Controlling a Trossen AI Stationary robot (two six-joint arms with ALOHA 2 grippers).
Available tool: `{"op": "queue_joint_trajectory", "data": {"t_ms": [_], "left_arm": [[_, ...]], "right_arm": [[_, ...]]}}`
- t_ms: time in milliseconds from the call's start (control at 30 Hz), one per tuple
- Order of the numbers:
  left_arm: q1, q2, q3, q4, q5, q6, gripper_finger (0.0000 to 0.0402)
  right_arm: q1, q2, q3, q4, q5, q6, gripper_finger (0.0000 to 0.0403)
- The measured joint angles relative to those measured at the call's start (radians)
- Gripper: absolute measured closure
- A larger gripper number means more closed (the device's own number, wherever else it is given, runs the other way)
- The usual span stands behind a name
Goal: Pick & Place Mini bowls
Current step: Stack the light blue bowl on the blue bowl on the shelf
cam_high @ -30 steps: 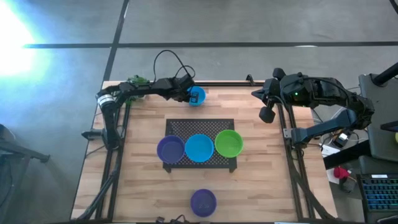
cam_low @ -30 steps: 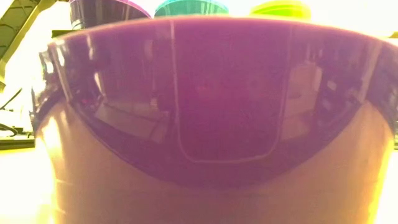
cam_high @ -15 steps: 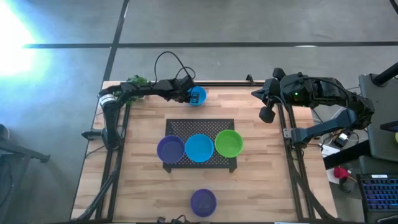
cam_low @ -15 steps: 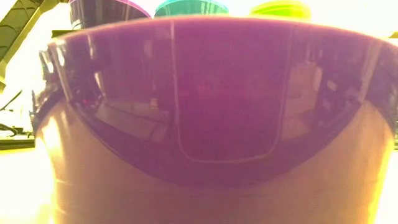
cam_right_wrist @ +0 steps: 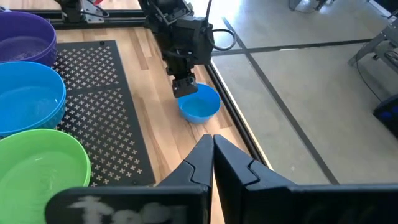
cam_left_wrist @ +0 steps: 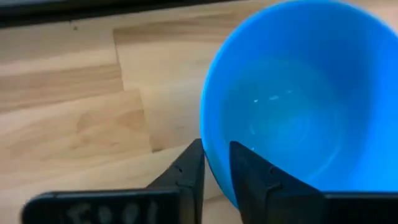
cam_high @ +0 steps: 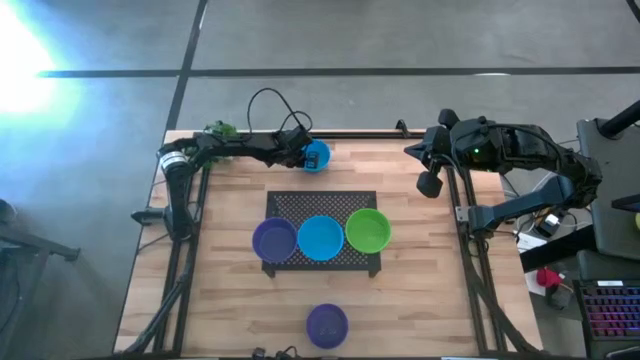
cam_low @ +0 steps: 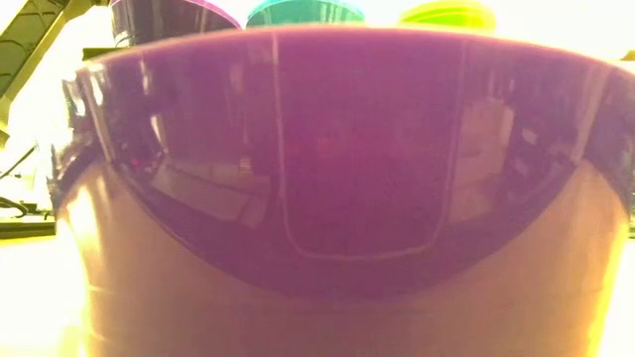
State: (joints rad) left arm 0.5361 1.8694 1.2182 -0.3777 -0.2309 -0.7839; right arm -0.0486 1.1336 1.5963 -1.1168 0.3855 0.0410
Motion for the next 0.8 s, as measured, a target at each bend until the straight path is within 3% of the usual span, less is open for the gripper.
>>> {"op": "queue_joint_trajectory", "data": {"t_ms": [167, 467, 800], "left_arm": [[0.000, 0.000, -0.001, 0.007, -0.020, 0.036, 0.0393], [0.000, -0.064, -0.003, -0.001, -0.039, 0.095, 0.0400], [-0.018, -0.335, -0.003, -0.060, -0.095, 0.166, 0.0401]], "right_arm": [[0.000, 0.000, 0.000, 0.000, 0.000, 0.003, 0.0394], [0.000, 0.000, 0.000, 0.000, 0.000, 0.001, 0.0394], [0.000, 0.000, 0.000, 0.000, 0.000, 0.001, 0.0394]]}}
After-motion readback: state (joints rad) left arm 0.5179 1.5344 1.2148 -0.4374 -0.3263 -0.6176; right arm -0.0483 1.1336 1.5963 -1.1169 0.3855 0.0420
